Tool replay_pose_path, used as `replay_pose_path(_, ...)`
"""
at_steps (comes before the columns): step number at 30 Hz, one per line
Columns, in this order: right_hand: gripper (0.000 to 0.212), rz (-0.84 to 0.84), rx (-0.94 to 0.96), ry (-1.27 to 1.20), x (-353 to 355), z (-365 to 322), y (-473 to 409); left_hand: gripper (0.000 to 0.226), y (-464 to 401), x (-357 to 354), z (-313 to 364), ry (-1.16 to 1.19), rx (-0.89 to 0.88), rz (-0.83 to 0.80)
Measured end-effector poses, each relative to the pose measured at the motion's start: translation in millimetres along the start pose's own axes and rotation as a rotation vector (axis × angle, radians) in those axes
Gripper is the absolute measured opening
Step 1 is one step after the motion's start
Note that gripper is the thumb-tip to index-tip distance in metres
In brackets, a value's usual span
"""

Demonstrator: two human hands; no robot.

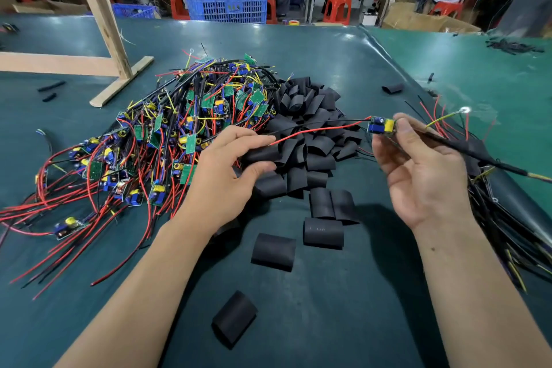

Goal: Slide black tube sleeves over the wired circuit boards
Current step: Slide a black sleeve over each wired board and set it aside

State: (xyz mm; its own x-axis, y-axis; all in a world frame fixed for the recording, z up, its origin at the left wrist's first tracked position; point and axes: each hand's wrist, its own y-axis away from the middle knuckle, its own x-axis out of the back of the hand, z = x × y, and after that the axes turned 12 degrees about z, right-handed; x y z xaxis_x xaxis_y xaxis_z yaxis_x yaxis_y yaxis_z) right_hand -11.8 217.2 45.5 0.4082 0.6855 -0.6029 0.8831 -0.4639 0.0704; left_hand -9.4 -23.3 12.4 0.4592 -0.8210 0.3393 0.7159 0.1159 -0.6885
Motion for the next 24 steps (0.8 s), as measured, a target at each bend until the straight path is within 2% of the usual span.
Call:
replay_pose_path(9,0.008,0.149,-0.001,0.023,2.0,4.3,-4.2,0.048,1.6,-0.1,-0.7,0.147,-0.011,0.074)
replay_pose_path(18,0.010,0.177,-0.030,0.071,3.3,5.2,-4.9,0.046,2.2,-0.8,-2.5,0.242,-0.019,0.112)
replay_pose_path(24,0.015,0.141,0.037,0.034,0.6,5.1,-3.7,0.043,1.9,0.0,-8.7,0.232,-0.020,0.114)
